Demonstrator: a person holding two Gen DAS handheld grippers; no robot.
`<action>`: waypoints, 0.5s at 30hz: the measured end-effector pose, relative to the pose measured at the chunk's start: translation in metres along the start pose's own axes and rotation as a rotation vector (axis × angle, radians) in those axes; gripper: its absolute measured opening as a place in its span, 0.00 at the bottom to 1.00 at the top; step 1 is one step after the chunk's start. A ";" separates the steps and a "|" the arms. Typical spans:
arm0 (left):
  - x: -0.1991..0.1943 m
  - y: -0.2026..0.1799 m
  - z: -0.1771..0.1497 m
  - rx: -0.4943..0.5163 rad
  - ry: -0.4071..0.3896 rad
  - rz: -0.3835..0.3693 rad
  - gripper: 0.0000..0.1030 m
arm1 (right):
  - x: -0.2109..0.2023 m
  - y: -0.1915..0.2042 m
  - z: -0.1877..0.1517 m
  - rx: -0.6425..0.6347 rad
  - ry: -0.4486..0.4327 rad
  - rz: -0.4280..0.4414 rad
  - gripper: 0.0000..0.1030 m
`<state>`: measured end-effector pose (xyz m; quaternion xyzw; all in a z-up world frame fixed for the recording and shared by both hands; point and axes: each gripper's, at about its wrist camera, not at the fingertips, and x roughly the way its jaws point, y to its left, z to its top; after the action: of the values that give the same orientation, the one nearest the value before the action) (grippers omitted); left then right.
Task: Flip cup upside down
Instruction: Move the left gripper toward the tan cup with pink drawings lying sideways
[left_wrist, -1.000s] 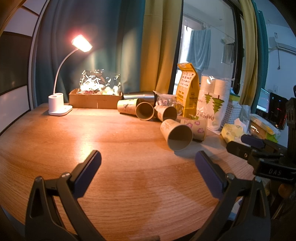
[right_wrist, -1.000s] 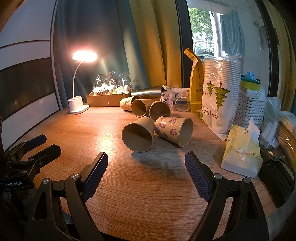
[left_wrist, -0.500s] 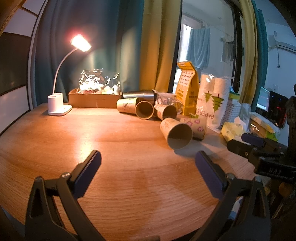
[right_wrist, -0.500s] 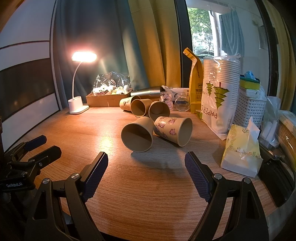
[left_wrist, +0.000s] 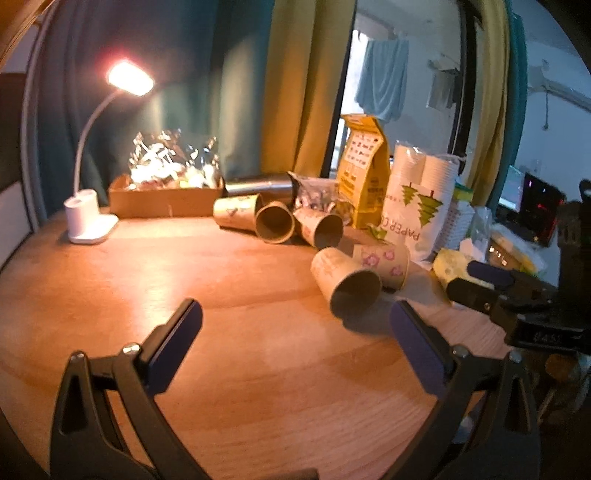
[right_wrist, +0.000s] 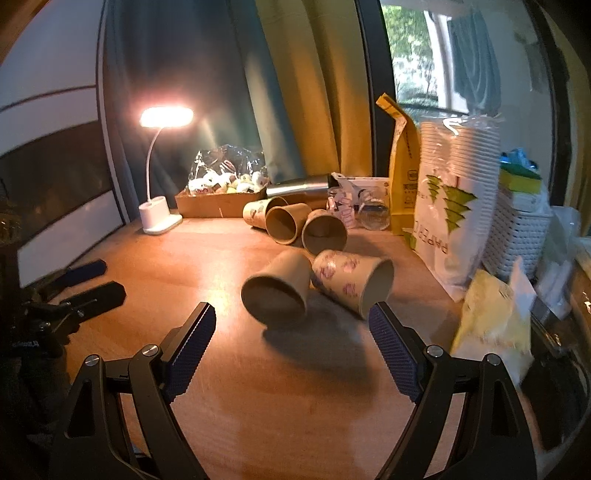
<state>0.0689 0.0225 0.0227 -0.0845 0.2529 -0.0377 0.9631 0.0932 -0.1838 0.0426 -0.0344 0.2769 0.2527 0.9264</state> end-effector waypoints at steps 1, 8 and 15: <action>0.005 0.001 0.008 -0.008 0.016 0.000 0.99 | 0.004 -0.003 0.006 0.006 0.015 -0.002 0.85; 0.053 -0.006 0.066 0.021 0.102 -0.029 0.99 | 0.047 -0.032 0.044 0.094 0.121 0.081 0.85; 0.135 -0.013 0.108 -0.008 0.260 -0.092 0.99 | 0.096 -0.081 0.068 0.334 0.203 0.096 0.85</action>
<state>0.2388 0.0099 0.0528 -0.0944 0.3715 -0.0913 0.9191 0.2359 -0.1971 0.0431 0.1078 0.4081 0.2421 0.8736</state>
